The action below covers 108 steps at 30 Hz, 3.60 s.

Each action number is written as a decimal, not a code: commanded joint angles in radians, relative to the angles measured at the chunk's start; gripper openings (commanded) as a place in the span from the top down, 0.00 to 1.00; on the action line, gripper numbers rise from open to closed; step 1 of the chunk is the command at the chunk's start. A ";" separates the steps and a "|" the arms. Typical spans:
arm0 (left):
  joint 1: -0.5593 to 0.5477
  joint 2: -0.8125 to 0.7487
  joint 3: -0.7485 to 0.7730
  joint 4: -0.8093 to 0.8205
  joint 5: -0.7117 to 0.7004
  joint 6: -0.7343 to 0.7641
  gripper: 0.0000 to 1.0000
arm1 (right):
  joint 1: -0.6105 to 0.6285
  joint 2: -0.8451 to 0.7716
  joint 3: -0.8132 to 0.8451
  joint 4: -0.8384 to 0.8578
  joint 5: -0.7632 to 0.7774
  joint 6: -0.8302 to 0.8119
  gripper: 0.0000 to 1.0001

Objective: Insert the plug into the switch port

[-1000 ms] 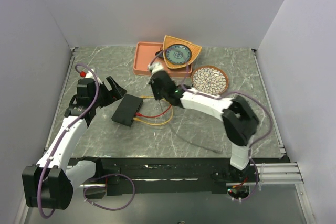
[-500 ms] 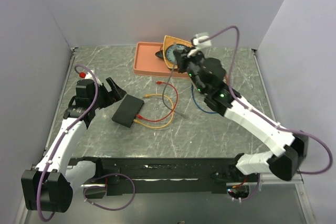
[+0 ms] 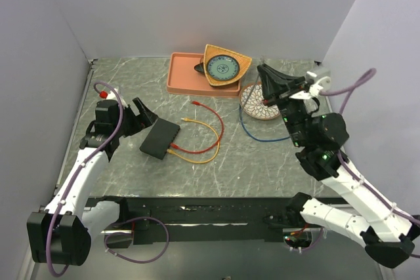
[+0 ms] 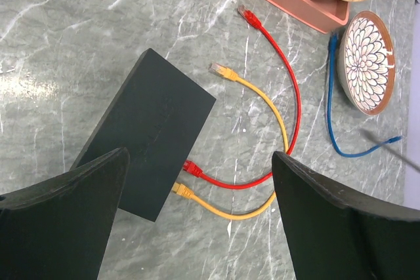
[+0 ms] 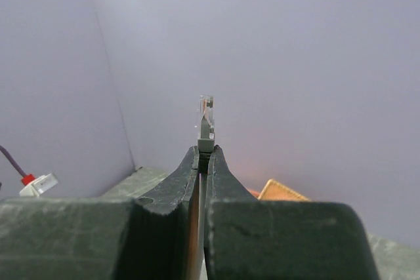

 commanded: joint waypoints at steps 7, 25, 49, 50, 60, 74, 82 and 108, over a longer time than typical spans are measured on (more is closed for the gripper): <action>0.001 -0.031 -0.029 0.099 0.074 0.005 0.04 | -0.007 0.066 0.191 -0.418 -0.178 -0.175 1.00; -0.001 -0.151 -0.286 0.663 0.580 -0.147 0.08 | -0.012 0.505 -0.123 -0.225 -0.959 0.071 1.00; -0.208 0.016 -0.228 0.681 0.527 -0.102 0.23 | 0.002 0.552 -0.074 -0.233 -0.751 0.130 1.00; -0.209 0.025 -0.225 0.707 0.527 -0.125 0.25 | 0.006 0.549 -0.074 -0.239 -0.731 0.130 1.00; -0.235 0.104 -0.182 0.737 0.469 -0.188 0.34 | 0.123 0.540 -0.033 -0.314 -0.391 0.098 1.00; -0.274 0.140 -0.164 0.705 0.449 -0.187 0.46 | 0.209 0.537 -0.017 -0.319 -0.178 0.062 1.00; -0.292 0.170 -0.135 0.682 0.420 -0.164 0.61 | 0.232 0.546 0.001 -0.313 -0.174 0.059 1.00; -0.300 -0.002 -0.193 0.790 0.509 -0.122 0.99 | -0.122 0.410 -0.162 -0.035 -1.034 0.409 0.16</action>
